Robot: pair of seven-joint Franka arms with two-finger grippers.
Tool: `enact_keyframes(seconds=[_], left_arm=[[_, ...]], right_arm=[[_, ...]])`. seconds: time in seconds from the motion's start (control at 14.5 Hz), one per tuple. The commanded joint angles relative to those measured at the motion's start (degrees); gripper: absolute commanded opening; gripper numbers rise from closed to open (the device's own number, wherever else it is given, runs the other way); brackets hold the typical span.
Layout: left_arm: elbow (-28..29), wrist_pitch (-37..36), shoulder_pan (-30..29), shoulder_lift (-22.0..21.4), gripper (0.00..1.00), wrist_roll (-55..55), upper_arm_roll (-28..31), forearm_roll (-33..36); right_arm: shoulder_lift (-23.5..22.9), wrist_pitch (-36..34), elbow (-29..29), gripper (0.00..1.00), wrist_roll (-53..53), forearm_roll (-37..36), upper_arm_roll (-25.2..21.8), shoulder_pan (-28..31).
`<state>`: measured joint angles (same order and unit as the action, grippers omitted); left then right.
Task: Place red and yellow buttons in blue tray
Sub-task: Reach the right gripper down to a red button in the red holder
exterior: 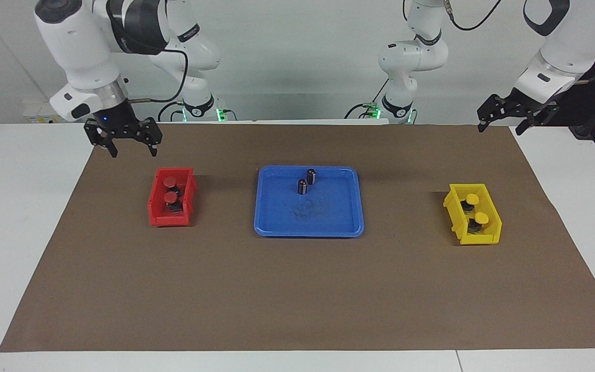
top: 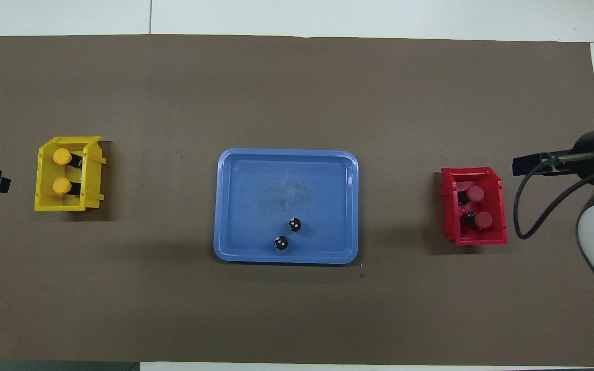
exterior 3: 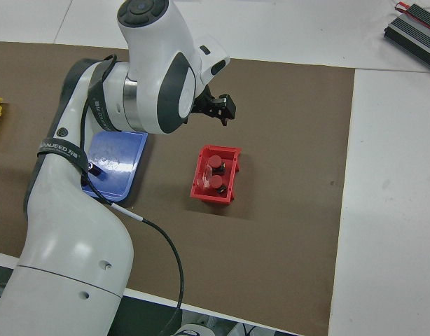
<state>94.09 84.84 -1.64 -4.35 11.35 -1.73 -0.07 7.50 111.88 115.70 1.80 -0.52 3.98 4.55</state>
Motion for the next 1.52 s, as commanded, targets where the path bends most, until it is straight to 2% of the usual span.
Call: enact_keyframes(seconds=[0.0,0.07,0.41,1.17,1.45], left_arm=[[1.6,-0.1,-0.6,-1.6,1.00,0.2,-0.6,1.0],[1.6,-0.1,-0.6,-1.6,1.00,0.2,-0.6,1.0],[1.6,-0.1,-0.6,-1.6,1.00,0.2,-0.6,1.0],[1.6,-0.2,-0.6,-1.6,1.00,0.2,-0.6,1.0],[1.6,-0.1,-0.6,-1.6,1.00,0.2,-0.6,1.0]], right_arm=[[-1.4,8.1,6.9,0.80,0.3,1.3,0.1,0.5],[-2.5,11.0,8.4,0.73,0.3,1.3,0.1,0.5],[-5.9,19.9,12.8,0.68,0.4,1.3,0.1,-1.3],[-5.1,23.3,18.0,0.67,4.1,1.3,0.0,-0.9],[-5.0,24.9,19.3,0.62,5.8,1.3,0.0,-0.4]])
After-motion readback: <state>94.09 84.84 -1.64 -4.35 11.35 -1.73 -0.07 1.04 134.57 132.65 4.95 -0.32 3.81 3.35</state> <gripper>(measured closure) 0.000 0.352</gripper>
